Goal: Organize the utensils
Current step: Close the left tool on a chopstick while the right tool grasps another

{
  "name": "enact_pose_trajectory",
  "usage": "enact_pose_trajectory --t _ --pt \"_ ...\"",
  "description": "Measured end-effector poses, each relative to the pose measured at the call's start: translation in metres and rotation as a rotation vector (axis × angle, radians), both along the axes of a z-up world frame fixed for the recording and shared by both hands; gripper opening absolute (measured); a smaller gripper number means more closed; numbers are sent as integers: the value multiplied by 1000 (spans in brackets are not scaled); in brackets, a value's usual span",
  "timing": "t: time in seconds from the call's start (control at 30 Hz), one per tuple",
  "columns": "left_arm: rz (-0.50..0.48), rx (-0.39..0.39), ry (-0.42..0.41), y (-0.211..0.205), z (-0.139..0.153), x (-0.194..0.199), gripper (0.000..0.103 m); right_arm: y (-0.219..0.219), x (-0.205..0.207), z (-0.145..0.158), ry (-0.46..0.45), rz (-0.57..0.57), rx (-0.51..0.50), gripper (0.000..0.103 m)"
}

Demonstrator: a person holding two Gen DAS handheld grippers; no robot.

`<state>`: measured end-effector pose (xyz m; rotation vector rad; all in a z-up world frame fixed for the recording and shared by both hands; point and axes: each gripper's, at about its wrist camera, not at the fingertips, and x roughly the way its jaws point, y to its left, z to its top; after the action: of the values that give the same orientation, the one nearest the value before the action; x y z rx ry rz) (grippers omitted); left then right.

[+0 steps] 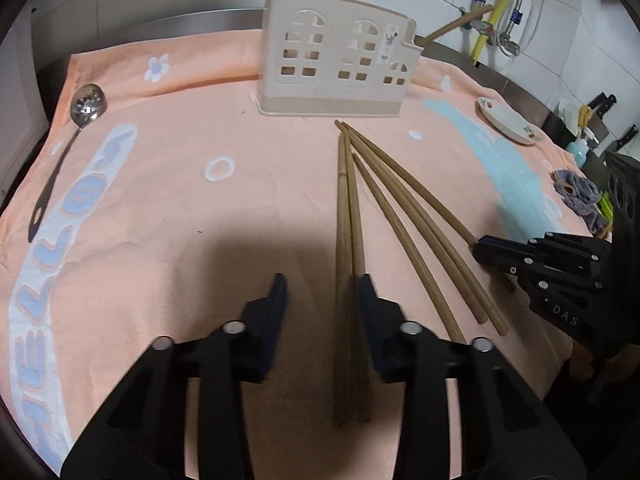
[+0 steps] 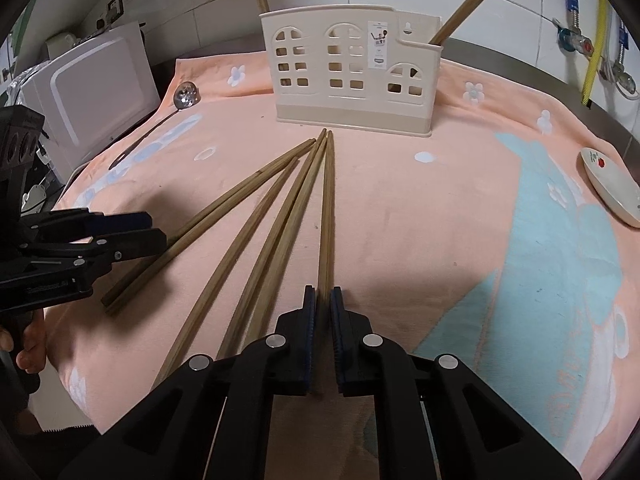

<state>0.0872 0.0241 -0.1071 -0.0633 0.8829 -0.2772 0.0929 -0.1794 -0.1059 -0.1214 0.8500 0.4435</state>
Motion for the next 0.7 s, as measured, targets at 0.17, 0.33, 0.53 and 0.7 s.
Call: enact_pose_trajectory --t 0.17,0.33,0.53,0.7 --pt "-27 14 2 -6 -1 2 16 -1 0 -1 2 0 3 7" --pt "-42 49 -9 -14 -1 1 10 -1 0 -1 2 1 4 7" --pt "-53 80 -2 -21 -5 -1 9 -2 0 -1 2 1 6 7" --pt "-47 73 5 -19 -6 0 9 -2 0 -1 1 -1 6 7"
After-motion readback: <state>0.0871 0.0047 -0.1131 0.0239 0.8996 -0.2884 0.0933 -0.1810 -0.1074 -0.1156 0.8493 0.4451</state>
